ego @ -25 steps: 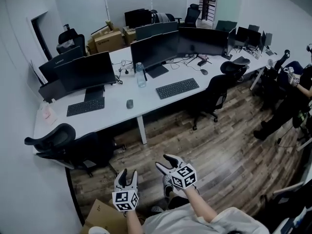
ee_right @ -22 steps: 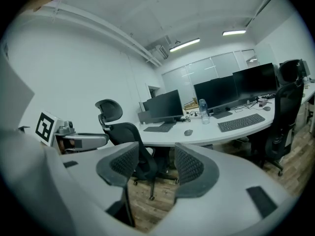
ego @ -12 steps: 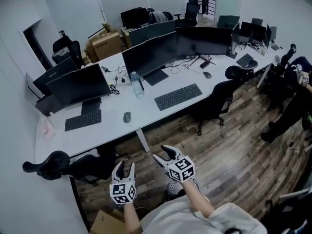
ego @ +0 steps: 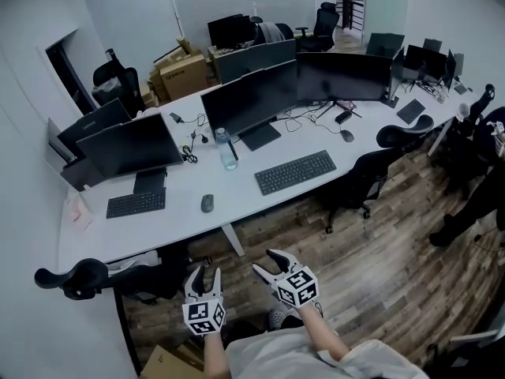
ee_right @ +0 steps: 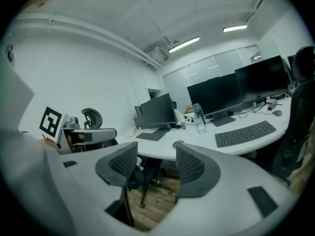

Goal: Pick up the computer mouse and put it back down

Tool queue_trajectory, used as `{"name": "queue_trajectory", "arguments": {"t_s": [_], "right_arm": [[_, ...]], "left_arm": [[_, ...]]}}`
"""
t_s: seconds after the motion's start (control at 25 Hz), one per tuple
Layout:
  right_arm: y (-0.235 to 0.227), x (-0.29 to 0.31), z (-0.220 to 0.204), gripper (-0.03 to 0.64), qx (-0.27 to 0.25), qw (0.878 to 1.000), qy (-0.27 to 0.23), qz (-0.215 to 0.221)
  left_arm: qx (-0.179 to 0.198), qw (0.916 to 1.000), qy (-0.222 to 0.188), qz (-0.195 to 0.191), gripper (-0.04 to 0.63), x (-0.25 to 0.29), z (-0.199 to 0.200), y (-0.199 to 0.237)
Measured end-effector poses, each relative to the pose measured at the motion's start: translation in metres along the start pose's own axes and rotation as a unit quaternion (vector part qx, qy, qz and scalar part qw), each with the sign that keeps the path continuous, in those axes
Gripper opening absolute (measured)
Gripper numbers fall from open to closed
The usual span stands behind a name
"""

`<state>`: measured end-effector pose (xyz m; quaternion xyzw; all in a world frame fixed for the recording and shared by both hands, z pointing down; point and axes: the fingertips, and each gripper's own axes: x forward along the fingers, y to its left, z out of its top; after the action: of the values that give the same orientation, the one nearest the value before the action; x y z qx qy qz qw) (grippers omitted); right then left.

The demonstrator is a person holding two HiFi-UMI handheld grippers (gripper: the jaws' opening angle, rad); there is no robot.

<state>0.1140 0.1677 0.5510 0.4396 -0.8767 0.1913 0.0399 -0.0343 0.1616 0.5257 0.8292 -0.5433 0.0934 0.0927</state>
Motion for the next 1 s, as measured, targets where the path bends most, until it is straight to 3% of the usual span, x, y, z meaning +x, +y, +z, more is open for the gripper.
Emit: {"name": "queue_trajectory", "arguments": {"t_s": [0.48, 0.76, 1.0], "right_arm": [[-0.049, 0.014, -0.013, 0.245, 0.036, 0.999, -0.019, -0.032], [-0.066, 0.062, -0.014, 0.252, 0.029, 0.999, 0.010, -0.028], [-0.086, 0.132, 0.007, 0.242, 0.026, 0.999, 0.029, -0.024]], "left_arm": [[0.038, 0.9989, 0.017, -0.021, 0.189, 0.048, 0.006, -0.007], [0.030, 0.9992, 0.028, -0.002, 0.189, 0.101, 0.016, 0.037], [0.017, 0.9991, 0.032, -0.020, 0.189, 0.166, 0.027, 0.066]]}}
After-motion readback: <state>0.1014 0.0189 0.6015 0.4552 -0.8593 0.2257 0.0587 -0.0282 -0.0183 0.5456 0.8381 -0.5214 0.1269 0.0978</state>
